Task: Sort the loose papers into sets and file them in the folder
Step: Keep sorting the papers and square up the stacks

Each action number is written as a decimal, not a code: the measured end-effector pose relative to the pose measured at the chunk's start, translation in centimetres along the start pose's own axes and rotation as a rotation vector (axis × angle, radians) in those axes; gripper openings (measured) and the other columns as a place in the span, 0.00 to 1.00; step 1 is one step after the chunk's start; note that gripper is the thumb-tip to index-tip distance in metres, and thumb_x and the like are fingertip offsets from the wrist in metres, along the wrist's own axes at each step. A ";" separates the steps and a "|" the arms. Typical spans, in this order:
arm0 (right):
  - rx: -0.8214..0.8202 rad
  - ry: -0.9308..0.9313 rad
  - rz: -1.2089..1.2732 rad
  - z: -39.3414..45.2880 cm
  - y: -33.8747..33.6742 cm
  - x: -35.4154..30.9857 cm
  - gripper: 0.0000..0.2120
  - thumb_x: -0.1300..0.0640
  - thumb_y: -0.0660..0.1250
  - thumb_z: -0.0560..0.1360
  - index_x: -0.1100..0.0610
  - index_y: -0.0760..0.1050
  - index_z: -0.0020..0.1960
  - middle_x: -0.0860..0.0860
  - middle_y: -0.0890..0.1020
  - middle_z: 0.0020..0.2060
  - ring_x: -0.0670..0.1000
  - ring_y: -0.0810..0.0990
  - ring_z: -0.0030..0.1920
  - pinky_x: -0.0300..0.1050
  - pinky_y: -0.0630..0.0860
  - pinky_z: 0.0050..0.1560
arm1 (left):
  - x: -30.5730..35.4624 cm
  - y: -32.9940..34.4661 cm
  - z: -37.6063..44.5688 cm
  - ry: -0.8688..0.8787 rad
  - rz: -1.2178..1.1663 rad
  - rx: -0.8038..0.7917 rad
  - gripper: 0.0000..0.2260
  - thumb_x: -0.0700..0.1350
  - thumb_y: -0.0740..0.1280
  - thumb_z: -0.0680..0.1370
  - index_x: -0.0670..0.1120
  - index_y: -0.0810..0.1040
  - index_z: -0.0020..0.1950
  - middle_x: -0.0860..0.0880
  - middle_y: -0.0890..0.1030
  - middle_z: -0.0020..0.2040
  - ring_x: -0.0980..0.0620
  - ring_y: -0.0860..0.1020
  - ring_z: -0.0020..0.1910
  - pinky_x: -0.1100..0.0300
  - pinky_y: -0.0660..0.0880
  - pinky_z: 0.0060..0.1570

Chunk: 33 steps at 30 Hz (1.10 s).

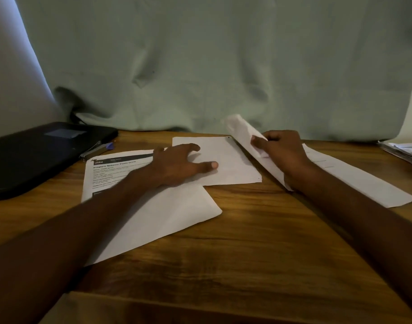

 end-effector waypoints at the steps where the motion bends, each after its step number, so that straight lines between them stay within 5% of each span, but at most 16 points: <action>1: 0.015 0.024 0.057 0.2 -0.5 0.1 0.09 0.52 0.75 0.76 0.55 0.84 0.53 0.46 0.84 0.42 0.45 0.81 0.38 0.31 0.73 0.29 | 0.9 0.6 -0.1 0.017 0.034 -0.040 0.44 0.81 0.56 0.67 0.61 0.63 0.78 0.51 0.64 0.81 0.44 0.63 0.79 0.37 0.53 0.77; 9: 0.107 -0.016 0.106 0.3 -2.0 -0.2 0.12 0.51 0.73 0.77 0.57 0.84 0.56 0.45 0.83 0.43 0.46 0.82 0.45 0.35 0.73 0.38 | 1.3 -1.1 0.1 0.052 -0.048 0.088 0.33 0.74 0.69 0.69 0.57 0.78 0.69 0.55 0.79 0.69 0.51 0.75 0.68 0.45 0.67 0.72; 13: 0.097 -0.114 -0.043 -0.1 -1.3 -1.2 0.13 0.49 0.73 0.77 0.54 0.83 0.58 0.46 0.83 0.47 0.42 0.80 0.44 0.34 0.73 0.40 | 1.7 0.5 -0.1 0.005 0.090 0.007 0.47 0.84 0.53 0.66 0.55 0.72 0.74 0.51 0.73 0.75 0.46 0.69 0.74 0.37 0.53 0.77; 15: 0.080 -0.154 -0.072 -0.4 -0.8 -1.6 0.12 0.49 0.73 0.77 0.54 0.84 0.57 0.46 0.84 0.48 0.41 0.81 0.44 0.33 0.73 0.40 | 2.2 1.1 -0.3 -0.026 0.094 -0.030 0.50 0.85 0.53 0.63 0.55 0.69 0.75 0.50 0.70 0.77 0.45 0.67 0.76 0.34 0.49 0.77; 22: 0.047 -0.283 -0.257 -1.3 0.6 -2.3 0.15 0.49 0.74 0.76 0.55 0.84 0.60 0.50 0.86 0.55 0.46 0.83 0.49 0.33 0.75 0.41 | 2.3 -0.7 -0.7 -0.035 -0.044 0.094 0.32 0.71 0.69 0.72 0.54 0.76 0.69 0.52 0.78 0.69 0.47 0.75 0.68 0.41 0.62 0.74; 25: 0.071 -0.318 -0.347 -1.2 0.3 -2.4 0.16 0.48 0.74 0.76 0.55 0.84 0.60 0.51 0.86 0.55 0.48 0.83 0.50 0.34 0.74 0.43 | 1.3 -1.7 -0.9 -0.055 -0.163 0.216 0.18 0.62 0.73 0.74 0.53 0.83 0.58 0.51 0.84 0.55 0.47 0.81 0.56 0.49 0.76 0.59; 28: 0.121 -0.349 -0.395 -1.3 -0.5 -2.7 0.16 0.46 0.73 0.76 0.54 0.85 0.59 0.51 0.86 0.54 0.49 0.83 0.49 0.38 0.74 0.43 | -0.6 -3.8 -1.0 -0.107 -0.292 0.360 0.08 0.55 0.73 0.74 0.52 0.83 0.45 0.51 0.84 0.43 0.48 0.82 0.47 0.56 0.74 0.43; 33: 0.132 -0.298 -0.449 -1.4 -0.6 -2.1 0.16 0.45 0.72 0.77 0.52 0.84 0.59 0.51 0.86 0.54 0.48 0.81 0.49 0.43 0.72 0.44 | -4.0 -6.3 -1.9 -0.218 -0.693 0.532 0.13 0.51 0.73 0.76 0.44 0.87 0.55 0.45 0.86 0.49 0.46 0.83 0.45 0.56 0.77 0.46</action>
Point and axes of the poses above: each hand's wrist, its own z-axis towards the middle knuckle, its own y-axis out of the palm, x = y × z, the point moved 10 cm from there along z, towards the middle knuckle
